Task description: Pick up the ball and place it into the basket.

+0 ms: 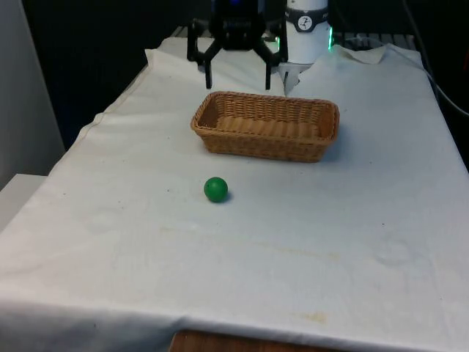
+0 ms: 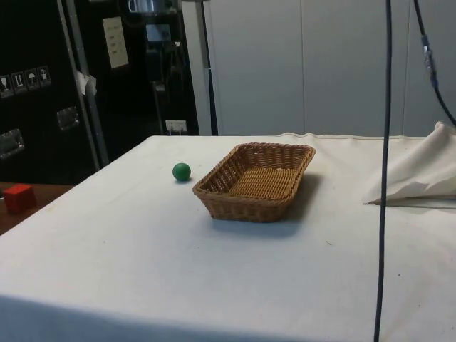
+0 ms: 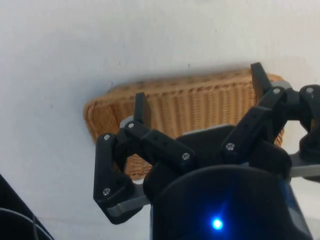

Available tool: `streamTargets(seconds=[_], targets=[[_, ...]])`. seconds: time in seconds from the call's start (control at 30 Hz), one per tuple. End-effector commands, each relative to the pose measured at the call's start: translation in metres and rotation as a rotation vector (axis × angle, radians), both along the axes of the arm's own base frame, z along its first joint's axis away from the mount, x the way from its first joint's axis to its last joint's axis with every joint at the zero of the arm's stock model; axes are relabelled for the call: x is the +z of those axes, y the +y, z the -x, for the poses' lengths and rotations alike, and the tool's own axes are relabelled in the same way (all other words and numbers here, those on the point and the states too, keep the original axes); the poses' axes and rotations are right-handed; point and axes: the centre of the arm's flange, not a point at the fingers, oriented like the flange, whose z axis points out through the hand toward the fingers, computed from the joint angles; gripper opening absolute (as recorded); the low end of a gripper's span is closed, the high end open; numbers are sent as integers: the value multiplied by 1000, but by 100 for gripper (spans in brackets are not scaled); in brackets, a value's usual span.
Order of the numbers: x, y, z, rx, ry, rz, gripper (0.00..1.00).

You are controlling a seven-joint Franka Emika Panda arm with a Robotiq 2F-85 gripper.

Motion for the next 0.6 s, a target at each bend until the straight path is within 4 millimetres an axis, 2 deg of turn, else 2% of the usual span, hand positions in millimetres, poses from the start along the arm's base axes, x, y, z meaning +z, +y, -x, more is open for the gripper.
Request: streamTargets(seconds=[0.0, 0.17, 0.23, 0.33, 0.57], targets=[[-4, -3, -2, -1, 2, -3, 100], [-26, -16, -10, -11, 8, -23, 100], [-28, -17, -10, -14, 12, -18, 100], [-42, -20, -15, -22, 13, -30, 100], [-61, -22, -23, -34, 18, -27, 100]])
